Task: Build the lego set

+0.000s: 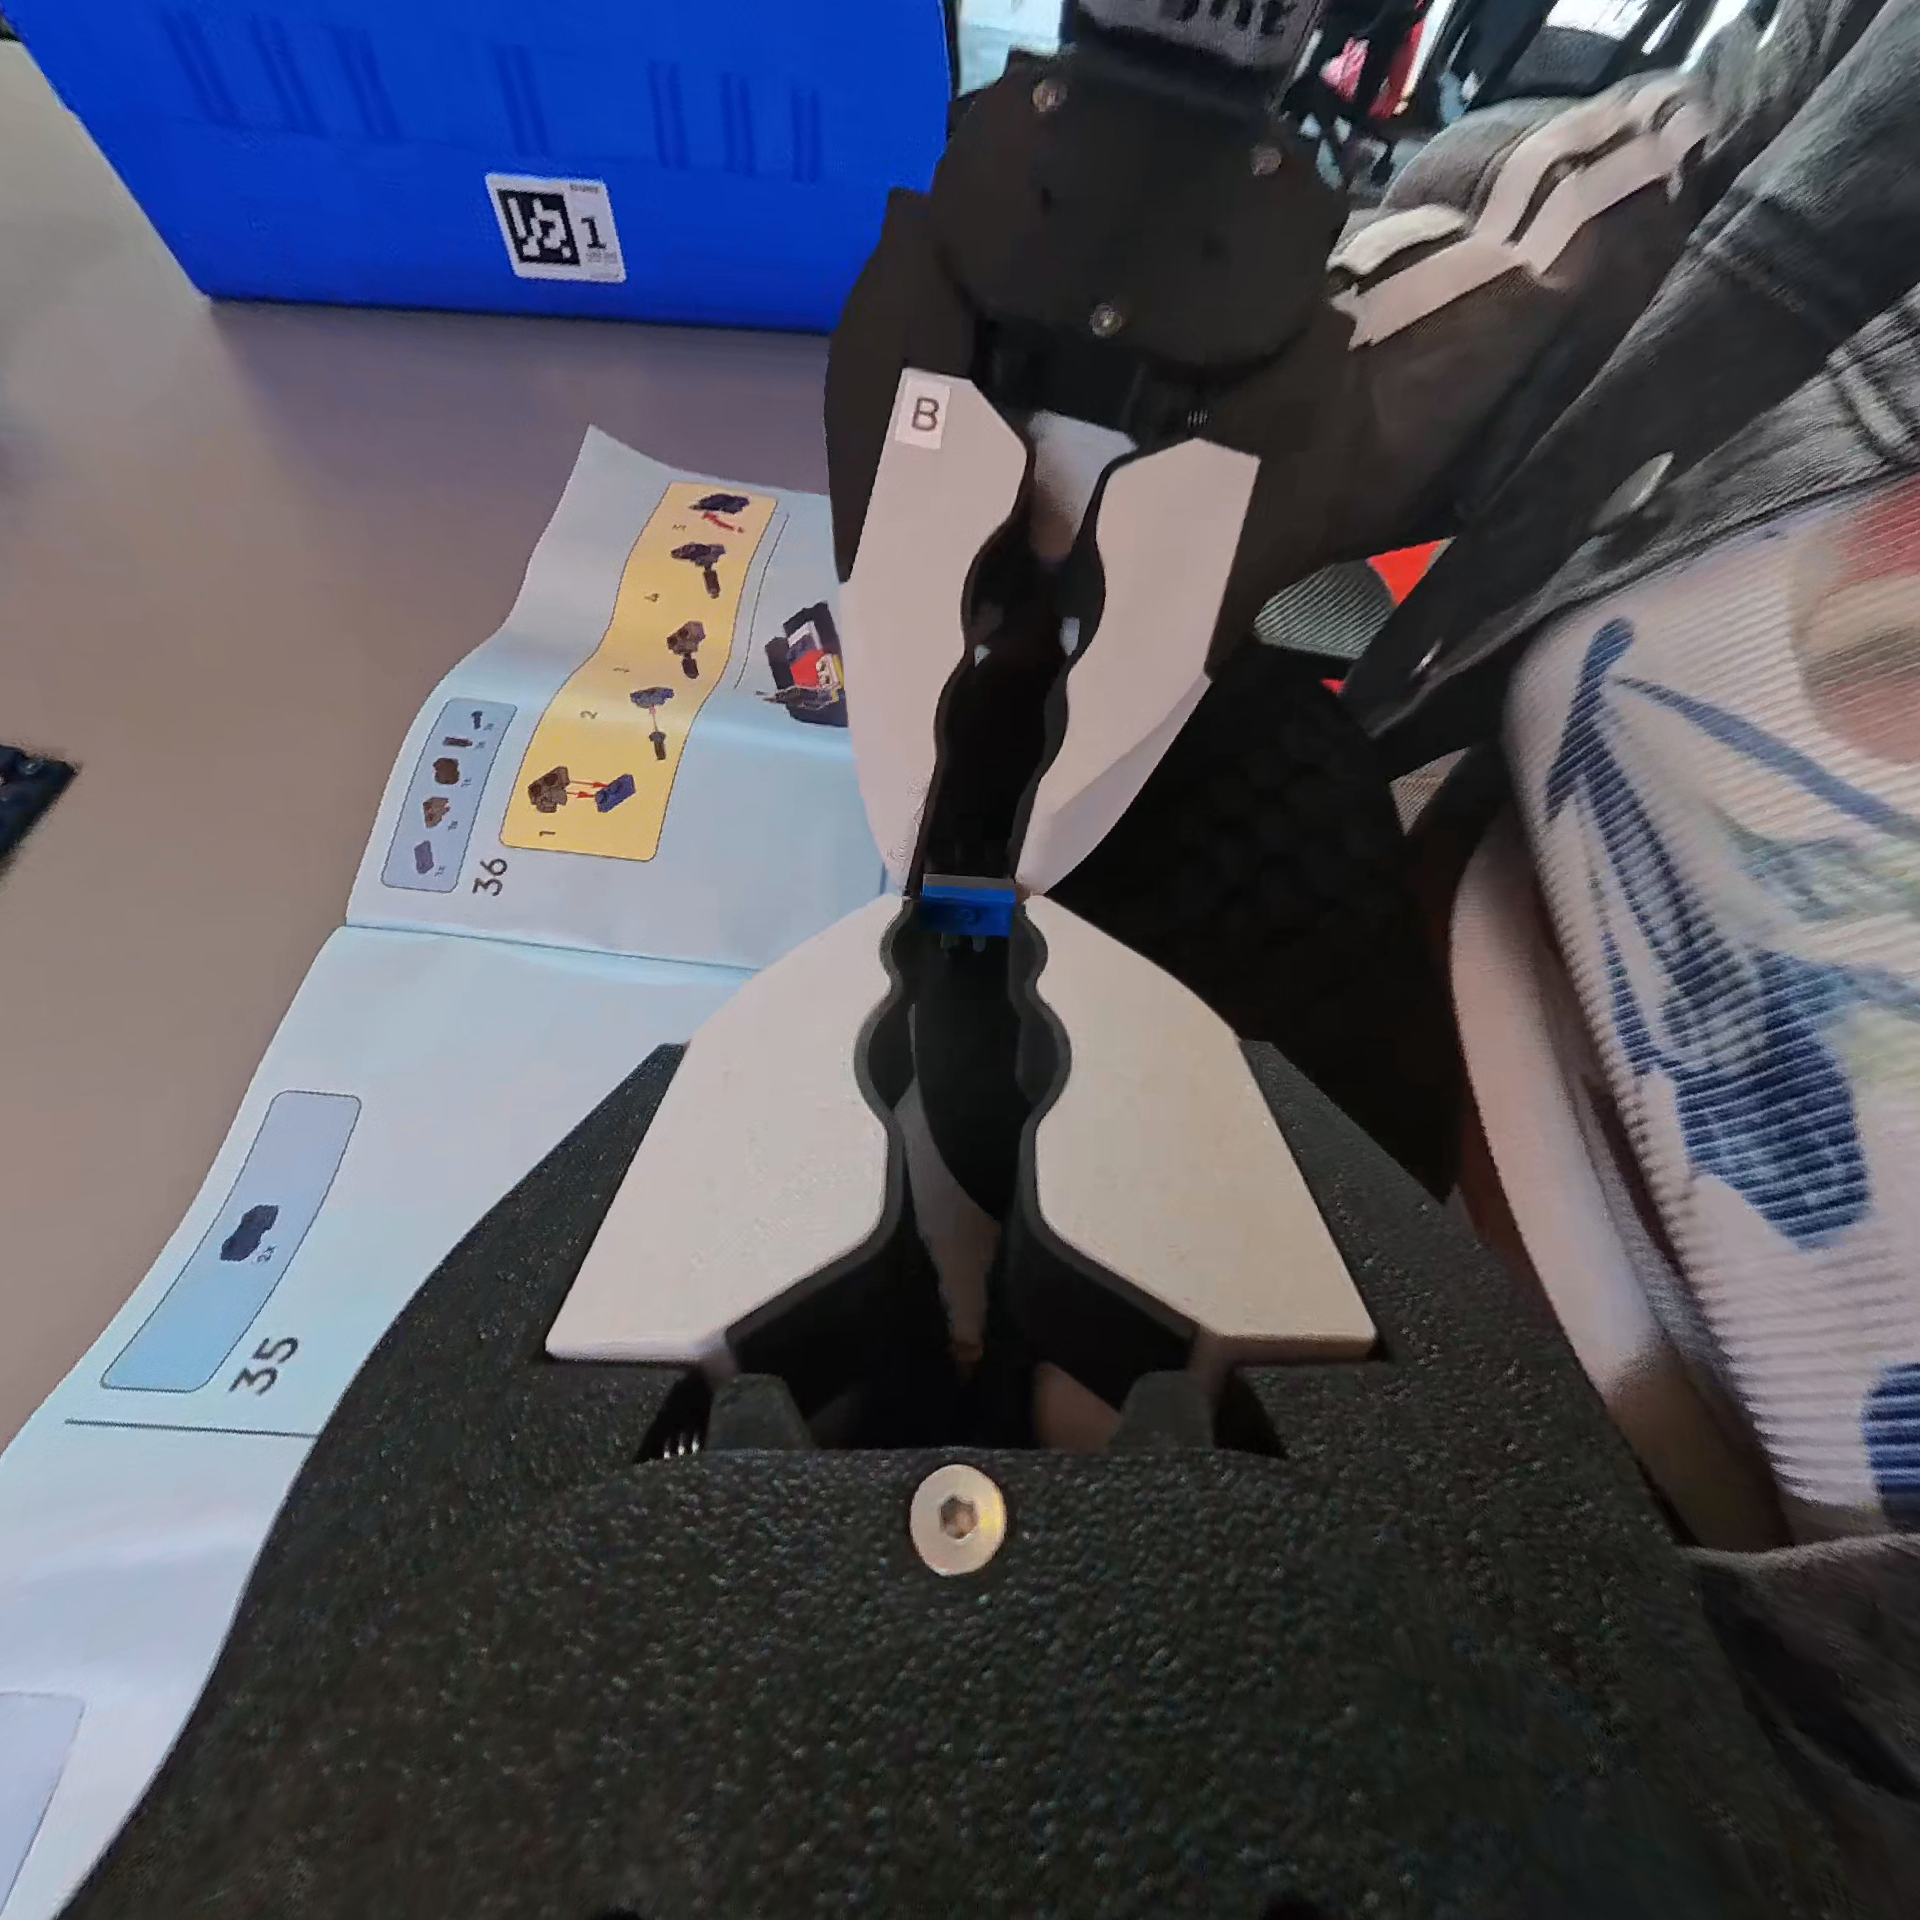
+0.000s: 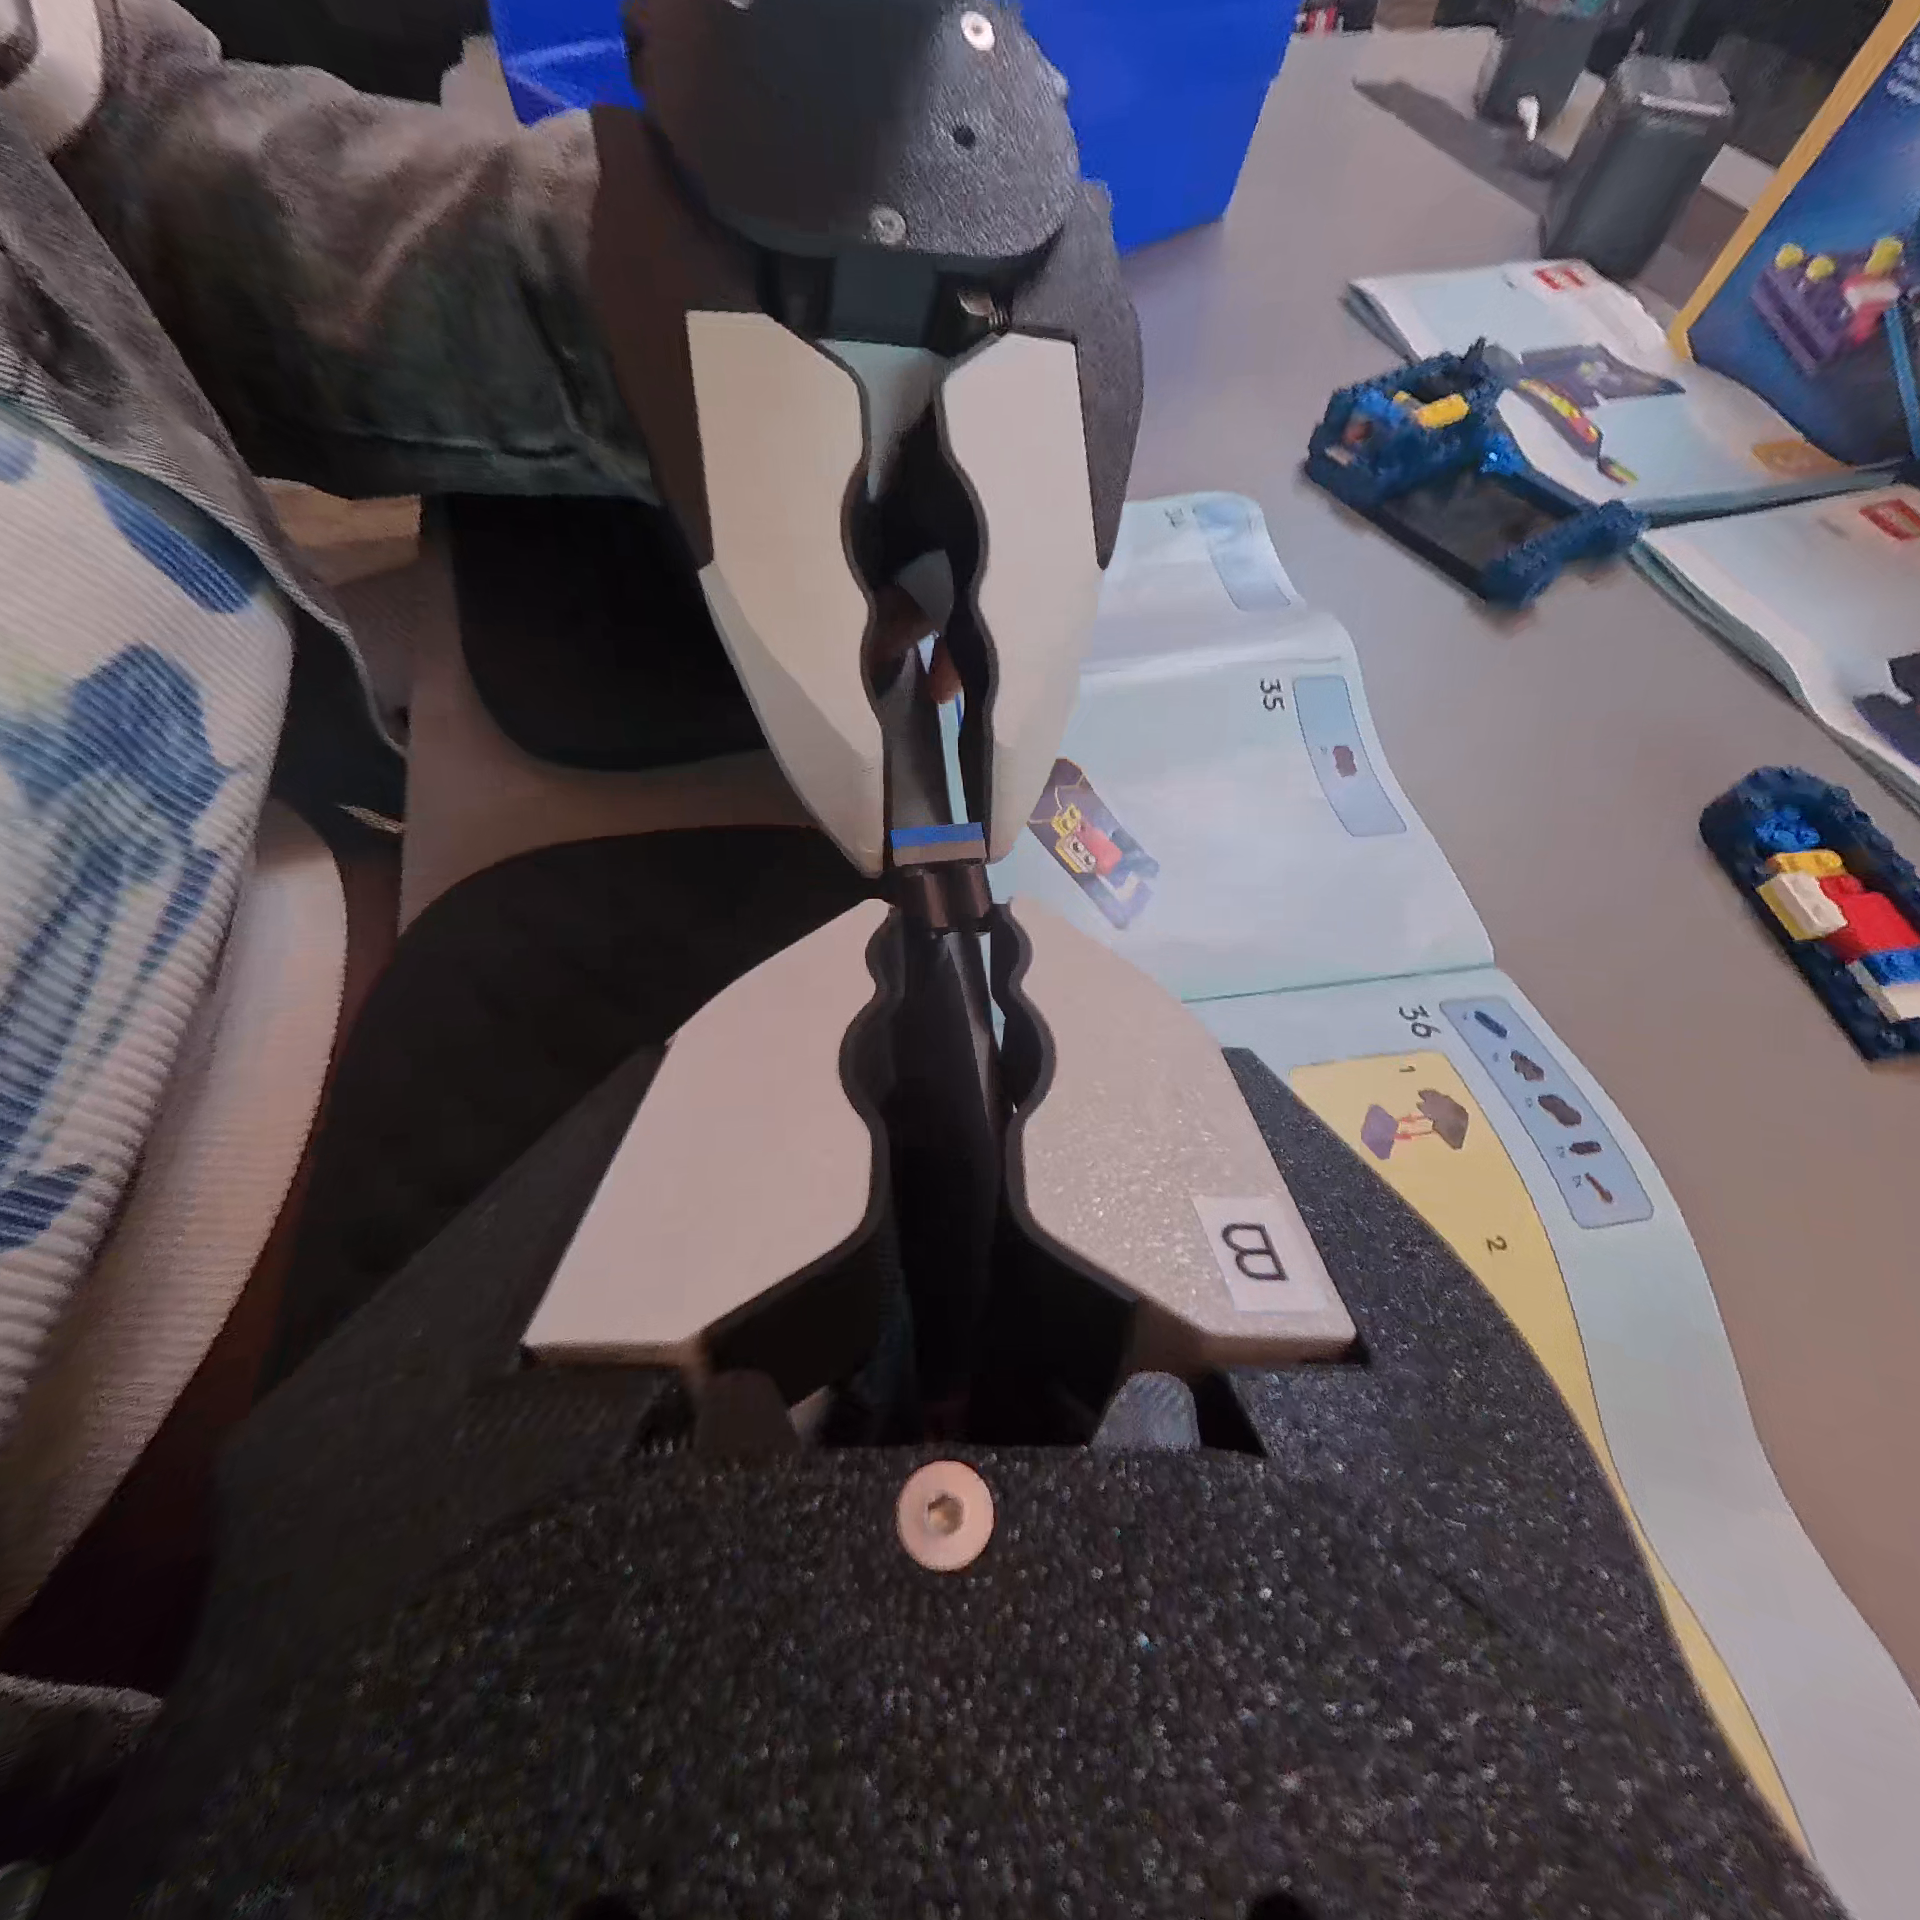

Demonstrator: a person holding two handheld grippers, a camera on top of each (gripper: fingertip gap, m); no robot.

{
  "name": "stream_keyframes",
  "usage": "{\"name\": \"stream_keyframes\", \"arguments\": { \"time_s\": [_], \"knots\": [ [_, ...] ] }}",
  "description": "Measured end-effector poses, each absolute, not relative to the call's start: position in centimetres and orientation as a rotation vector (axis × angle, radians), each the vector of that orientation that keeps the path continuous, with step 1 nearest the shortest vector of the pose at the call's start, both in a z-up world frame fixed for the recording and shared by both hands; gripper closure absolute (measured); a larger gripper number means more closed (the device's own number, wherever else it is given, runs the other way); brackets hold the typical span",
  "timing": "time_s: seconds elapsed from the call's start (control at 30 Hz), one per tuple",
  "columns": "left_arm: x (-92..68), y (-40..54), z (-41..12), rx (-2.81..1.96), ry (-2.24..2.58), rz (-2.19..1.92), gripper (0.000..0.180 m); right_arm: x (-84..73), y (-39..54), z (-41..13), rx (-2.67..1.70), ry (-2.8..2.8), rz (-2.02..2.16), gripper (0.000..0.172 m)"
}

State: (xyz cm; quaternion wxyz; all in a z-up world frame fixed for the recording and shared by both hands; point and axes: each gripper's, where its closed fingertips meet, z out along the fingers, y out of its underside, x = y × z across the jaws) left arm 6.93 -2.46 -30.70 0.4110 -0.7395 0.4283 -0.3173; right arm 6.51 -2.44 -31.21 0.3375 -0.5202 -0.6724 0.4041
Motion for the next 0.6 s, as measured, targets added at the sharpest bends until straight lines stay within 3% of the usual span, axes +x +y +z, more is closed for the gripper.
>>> {"name": "stream_keyframes", "arguments": {
  "time_s": [0.2,0.6],
  "knots": [
    [6.6,-2.4,-32.2,-1.897,1.16,-0.623,0.166,6.6,-3.1,-32.5,-1.412,-1.84,1.049,0.156],
    [6.6,-2.7,-31.2,-1.873,1.107,-0.775,0.165,6.9,-2.3,-31.5,-1.421,-1.754,1.092,0.156]
  ]
}}
